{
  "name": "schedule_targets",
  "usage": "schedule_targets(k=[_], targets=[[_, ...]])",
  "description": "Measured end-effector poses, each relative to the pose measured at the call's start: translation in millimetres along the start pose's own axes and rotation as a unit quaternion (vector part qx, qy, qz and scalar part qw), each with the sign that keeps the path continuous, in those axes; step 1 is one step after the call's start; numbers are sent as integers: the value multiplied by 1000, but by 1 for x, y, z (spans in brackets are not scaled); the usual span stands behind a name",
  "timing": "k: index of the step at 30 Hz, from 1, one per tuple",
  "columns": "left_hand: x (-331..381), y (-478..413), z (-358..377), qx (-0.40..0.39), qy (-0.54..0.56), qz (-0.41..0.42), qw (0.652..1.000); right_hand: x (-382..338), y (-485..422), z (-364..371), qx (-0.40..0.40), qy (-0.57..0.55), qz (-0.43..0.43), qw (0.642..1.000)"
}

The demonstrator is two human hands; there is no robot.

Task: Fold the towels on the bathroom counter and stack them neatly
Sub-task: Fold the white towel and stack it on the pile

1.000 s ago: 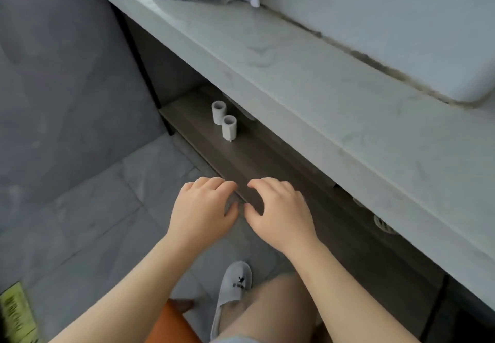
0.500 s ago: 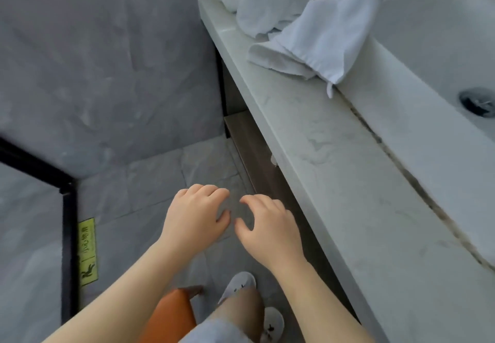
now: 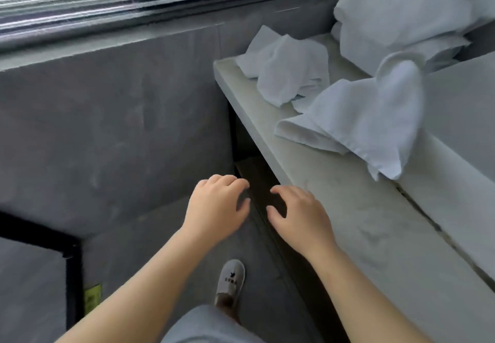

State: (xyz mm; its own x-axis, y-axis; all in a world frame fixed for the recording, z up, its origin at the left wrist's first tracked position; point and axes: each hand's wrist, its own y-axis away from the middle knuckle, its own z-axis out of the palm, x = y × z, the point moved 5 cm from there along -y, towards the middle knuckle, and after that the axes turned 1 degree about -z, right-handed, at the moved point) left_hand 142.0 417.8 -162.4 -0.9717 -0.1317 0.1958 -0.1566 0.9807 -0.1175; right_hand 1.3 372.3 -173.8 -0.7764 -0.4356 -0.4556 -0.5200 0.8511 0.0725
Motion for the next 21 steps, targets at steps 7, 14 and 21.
schedule_targets(k=[7,14,21], targets=[[-31,-90,-1,-23,25,80,996,-5,-70,-10,112,7,70,991],[-4,-157,3,-25,76,147,986,27,-110,-53,287,169,133,933],[26,-187,23,-55,108,155,980,69,-122,-65,243,191,205,929]])
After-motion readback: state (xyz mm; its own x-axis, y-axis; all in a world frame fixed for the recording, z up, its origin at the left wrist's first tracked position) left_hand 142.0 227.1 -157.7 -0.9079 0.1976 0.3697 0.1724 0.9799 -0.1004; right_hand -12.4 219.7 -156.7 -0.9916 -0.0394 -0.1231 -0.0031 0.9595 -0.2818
